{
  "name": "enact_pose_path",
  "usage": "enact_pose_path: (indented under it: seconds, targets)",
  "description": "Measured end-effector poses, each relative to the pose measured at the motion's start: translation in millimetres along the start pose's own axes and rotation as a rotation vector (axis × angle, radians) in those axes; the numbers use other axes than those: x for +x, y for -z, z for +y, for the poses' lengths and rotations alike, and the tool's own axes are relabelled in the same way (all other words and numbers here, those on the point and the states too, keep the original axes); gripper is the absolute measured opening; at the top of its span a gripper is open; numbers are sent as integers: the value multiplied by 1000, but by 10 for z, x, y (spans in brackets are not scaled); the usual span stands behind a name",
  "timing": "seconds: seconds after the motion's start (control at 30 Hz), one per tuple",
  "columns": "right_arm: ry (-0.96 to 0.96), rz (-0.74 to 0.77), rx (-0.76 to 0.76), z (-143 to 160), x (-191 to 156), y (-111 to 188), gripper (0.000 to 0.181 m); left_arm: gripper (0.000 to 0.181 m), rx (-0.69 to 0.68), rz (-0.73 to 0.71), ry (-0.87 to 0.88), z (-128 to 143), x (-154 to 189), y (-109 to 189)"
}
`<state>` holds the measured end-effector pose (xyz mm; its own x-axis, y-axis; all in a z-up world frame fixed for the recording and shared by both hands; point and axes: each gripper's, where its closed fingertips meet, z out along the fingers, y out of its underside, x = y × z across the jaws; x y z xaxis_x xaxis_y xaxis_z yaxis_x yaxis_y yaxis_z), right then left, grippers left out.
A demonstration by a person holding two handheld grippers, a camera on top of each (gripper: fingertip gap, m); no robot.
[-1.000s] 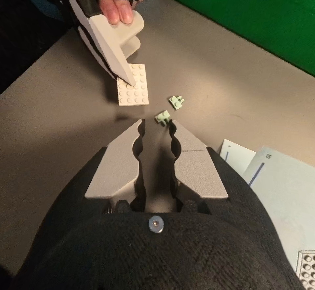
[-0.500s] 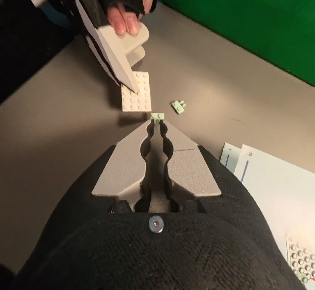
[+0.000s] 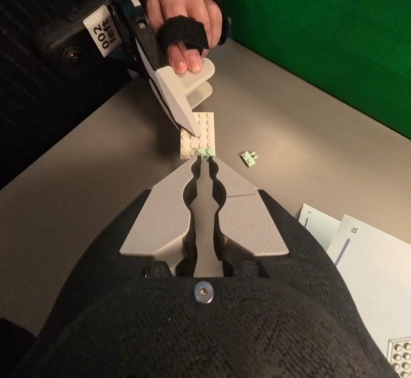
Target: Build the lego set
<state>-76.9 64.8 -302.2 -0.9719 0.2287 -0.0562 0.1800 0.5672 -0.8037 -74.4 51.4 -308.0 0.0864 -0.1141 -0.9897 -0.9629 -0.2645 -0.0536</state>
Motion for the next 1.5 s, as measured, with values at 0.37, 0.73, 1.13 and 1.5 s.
enact_pose_path:
  seconds: [0.37, 0.73, 1.13, 1.5]
  targets:
    - [27, 5, -4, -46, -18, 5, 5, 4, 5, -30, -29, -8, -35, -5]
    - [37, 14, -5, -57, -9, 2, 9, 4, 6, -41, -36, -1, -55, -18]
    - [336, 489, -74, -93, 58, 63, 55, 4, -50, -37, -23, 105, -70, -74]
    - [797, 976, -408, 8, 201, -114, 53, 4, -66, -33, -4, 135, -84, -95]
